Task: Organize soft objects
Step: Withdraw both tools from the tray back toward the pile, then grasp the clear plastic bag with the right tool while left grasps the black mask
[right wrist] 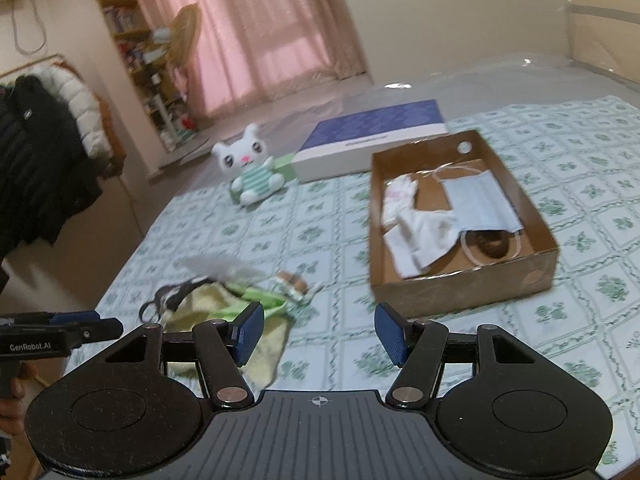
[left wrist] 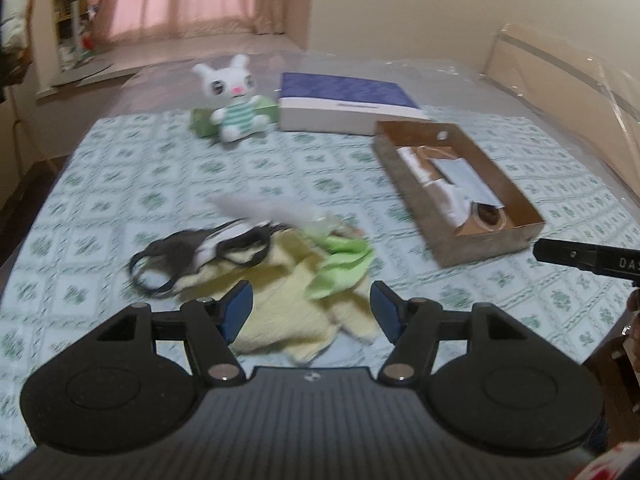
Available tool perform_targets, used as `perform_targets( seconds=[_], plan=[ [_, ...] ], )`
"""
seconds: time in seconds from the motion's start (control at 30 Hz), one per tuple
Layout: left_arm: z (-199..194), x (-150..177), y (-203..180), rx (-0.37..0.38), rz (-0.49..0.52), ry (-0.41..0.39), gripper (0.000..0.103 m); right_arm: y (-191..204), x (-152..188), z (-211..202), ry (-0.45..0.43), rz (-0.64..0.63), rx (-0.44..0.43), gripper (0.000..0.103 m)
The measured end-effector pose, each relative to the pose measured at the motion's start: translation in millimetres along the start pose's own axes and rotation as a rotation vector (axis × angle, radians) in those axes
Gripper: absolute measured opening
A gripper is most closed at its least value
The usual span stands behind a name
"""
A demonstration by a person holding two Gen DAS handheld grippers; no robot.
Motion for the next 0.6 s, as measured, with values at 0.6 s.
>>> perform_targets(
  seconds=[0.6],
  plan=[
    [-13,13,63,-0.127,-0.073,-0.023,0.062,57,18,38,0.080,-0.111,-0.099,0.061]
  ],
)
Point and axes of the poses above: each gripper's, at about its wrist camera, not at the fingertips, and z roughly the way its jaws point, y to its left, x to its underside, the point moved 6 cm from there along z, roughly the way its jaws point, and after that the axes turned 13 degrees about -z, right-handed, at the moved point
